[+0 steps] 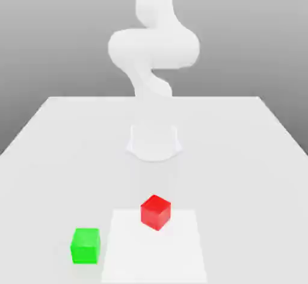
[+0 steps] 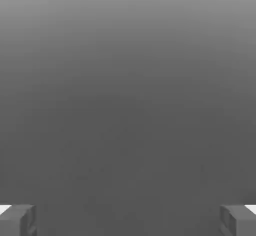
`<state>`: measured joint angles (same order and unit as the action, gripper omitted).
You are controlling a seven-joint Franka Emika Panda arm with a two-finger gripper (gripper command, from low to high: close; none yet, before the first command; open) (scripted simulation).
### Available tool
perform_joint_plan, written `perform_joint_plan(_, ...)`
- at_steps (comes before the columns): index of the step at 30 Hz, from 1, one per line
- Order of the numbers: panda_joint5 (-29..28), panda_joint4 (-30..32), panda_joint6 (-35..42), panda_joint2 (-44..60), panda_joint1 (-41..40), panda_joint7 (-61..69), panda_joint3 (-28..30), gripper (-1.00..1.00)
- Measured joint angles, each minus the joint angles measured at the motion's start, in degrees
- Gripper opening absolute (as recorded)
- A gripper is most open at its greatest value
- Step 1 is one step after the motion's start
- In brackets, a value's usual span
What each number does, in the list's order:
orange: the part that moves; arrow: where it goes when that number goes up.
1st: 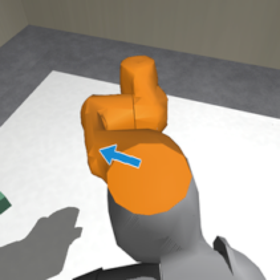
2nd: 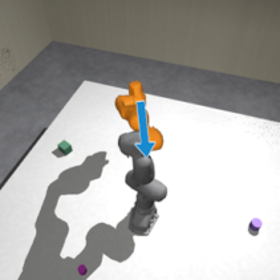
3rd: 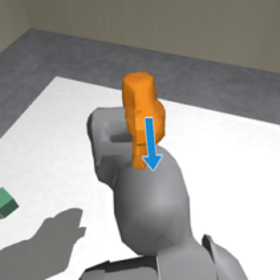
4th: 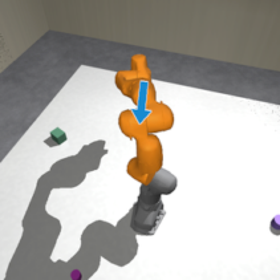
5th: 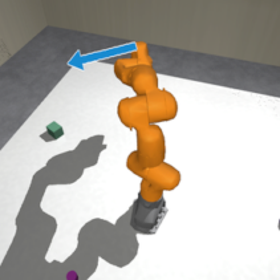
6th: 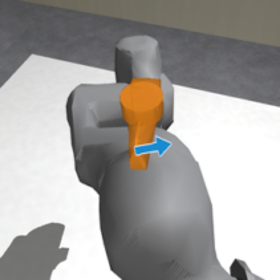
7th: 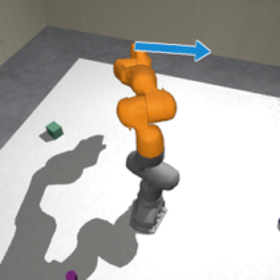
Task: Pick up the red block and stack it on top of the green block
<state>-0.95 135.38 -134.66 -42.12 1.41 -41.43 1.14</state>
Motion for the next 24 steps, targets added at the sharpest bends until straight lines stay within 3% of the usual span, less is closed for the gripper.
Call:
perform_joint_plan(16,-3.48,27.77,-23.18,31.12,9.18,38.68,9.89,0.00)
perform_joint_plan(21,1.68,30.89,-32.36,42.70,11.10,48.45,10.16,0.00)
perform_joint_plan(24,7.13,30.09,-37.66,49.02,8.08,52.51,5.87,0.00)
